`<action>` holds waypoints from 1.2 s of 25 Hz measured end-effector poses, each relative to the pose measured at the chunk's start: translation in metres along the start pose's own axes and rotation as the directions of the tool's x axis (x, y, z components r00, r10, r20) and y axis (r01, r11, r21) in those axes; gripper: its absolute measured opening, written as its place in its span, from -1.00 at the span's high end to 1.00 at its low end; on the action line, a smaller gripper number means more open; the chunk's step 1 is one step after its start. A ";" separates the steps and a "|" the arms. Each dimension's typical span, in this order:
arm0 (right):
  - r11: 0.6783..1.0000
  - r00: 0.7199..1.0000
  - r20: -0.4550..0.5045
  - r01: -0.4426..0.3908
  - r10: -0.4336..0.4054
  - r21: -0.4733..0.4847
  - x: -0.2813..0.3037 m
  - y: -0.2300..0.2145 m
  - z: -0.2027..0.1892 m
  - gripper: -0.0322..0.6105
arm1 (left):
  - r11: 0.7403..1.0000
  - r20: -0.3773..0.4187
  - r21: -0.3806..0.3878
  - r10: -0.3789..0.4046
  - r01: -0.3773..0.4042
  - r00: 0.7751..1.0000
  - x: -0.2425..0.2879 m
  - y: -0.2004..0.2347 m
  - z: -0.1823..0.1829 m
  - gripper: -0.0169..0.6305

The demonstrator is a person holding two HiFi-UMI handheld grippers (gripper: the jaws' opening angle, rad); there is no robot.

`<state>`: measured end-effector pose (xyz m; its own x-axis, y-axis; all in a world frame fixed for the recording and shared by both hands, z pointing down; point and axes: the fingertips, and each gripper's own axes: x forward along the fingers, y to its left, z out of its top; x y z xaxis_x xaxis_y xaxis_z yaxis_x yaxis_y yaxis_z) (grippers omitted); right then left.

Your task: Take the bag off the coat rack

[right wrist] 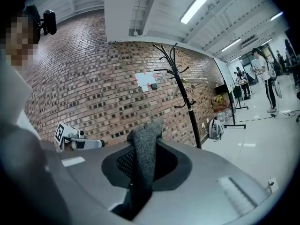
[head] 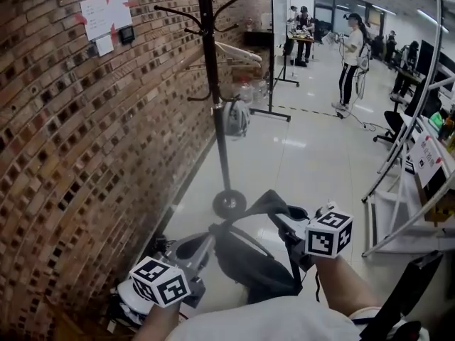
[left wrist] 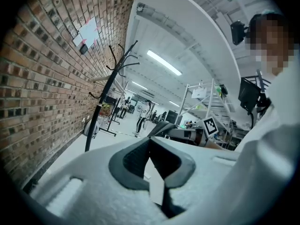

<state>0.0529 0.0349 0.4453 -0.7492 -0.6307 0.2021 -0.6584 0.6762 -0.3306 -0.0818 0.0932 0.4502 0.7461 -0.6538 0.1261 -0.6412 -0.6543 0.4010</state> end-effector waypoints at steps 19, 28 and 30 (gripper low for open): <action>0.999 1.000 -0.010 -0.025 0.024 -0.043 -0.013 0.049 -0.012 0.81 | 0.999 0.021 0.030 -0.035 0.035 0.999 -0.026 -0.019 -0.004 0.94; 0.999 1.000 -0.019 -0.011 0.010 -0.043 -0.013 0.044 -0.016 0.81 | 0.999 0.008 0.041 -0.033 0.033 0.999 -0.023 -0.018 -0.007 0.94; 0.999 1.000 -0.022 -0.010 0.009 -0.045 -0.014 0.042 -0.015 0.81 | 0.998 0.005 0.042 -0.039 0.039 0.999 -0.020 -0.020 -0.006 0.94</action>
<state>0.0345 0.0779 0.4420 -0.7562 -0.6165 0.2192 -0.6538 0.6985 -0.2910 -0.0824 0.1214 0.4448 0.7695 -0.6298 0.1056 -0.6188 -0.6944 0.3674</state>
